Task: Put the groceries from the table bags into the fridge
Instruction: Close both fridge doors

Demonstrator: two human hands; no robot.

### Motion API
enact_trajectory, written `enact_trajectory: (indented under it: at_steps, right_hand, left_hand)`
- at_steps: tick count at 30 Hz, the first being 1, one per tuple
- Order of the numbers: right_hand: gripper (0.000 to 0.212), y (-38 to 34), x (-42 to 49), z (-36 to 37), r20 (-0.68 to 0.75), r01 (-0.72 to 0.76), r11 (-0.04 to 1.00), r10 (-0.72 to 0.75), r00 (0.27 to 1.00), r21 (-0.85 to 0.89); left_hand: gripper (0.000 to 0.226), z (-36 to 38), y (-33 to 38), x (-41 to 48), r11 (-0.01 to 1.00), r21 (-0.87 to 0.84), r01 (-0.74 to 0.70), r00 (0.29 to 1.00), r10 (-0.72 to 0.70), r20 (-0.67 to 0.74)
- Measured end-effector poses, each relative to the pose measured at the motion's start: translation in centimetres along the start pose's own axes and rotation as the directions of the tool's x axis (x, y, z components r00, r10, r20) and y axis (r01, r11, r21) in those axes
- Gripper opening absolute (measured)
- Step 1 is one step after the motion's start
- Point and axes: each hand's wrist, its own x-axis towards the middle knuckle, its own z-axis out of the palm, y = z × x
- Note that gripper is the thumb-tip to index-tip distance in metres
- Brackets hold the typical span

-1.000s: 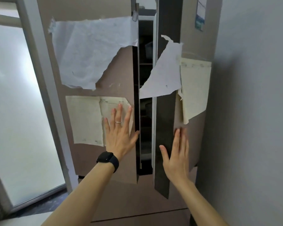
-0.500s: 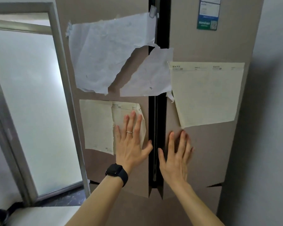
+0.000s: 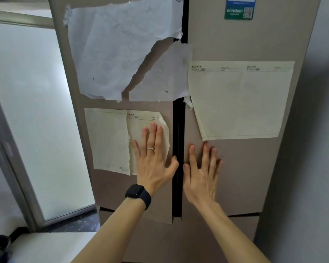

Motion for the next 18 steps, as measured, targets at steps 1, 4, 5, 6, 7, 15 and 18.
enact_trajectory:
  at_steps: [1,4,5,6,7,15,18]
  right_hand:
    - [0.061,0.0,0.1,0.2,0.002,0.002,1.0,-0.002,1.0,-0.01]
    - [0.06,0.0,0.5,0.9,0.011,0.012,1.0,-0.012,1.0,-0.021]
    - [0.059,0.1,0.5,1.1,0.014,0.022,1.0,-0.021,1.0,-0.022]
    - [0.059,0.4,0.5,1.3,0.012,0.036,0.999,-0.036,0.999,-0.027]
    - [0.059,0.9,0.6,1.5,0.007,0.051,0.998,-0.051,0.999,-0.036]
    - [0.061,2.4,1.0,2.6,-0.034,0.095,0.992,-0.098,0.995,-0.079]
    - [0.061,2.6,1.3,2.9,-0.047,0.102,0.99,-0.107,0.993,-0.093]
  left_hand:
    - [0.098,0.2,-0.1,0.1,1.0,0.008,0.001,1.0,-0.001,-0.003]
    - [0.097,1.0,-0.3,0.2,1.0,0.021,0.003,1.0,-0.003,-0.01]
    - [0.098,1.4,-0.4,0.3,0.999,0.032,0.005,1.0,-0.005,-0.013]
    - [0.099,1.8,-0.4,0.5,0.999,0.049,0.008,1.0,-0.006,-0.022]
    - [0.1,2.2,-0.5,0.6,0.998,0.068,0.012,0.999,-0.009,-0.035]
    - [0.095,3.7,-0.9,0.9,0.995,0.1,-0.003,0.995,0.013,-0.1]
    - [0.101,4.3,-0.8,1.3,0.992,0.129,-0.007,0.995,0.019,-0.097]
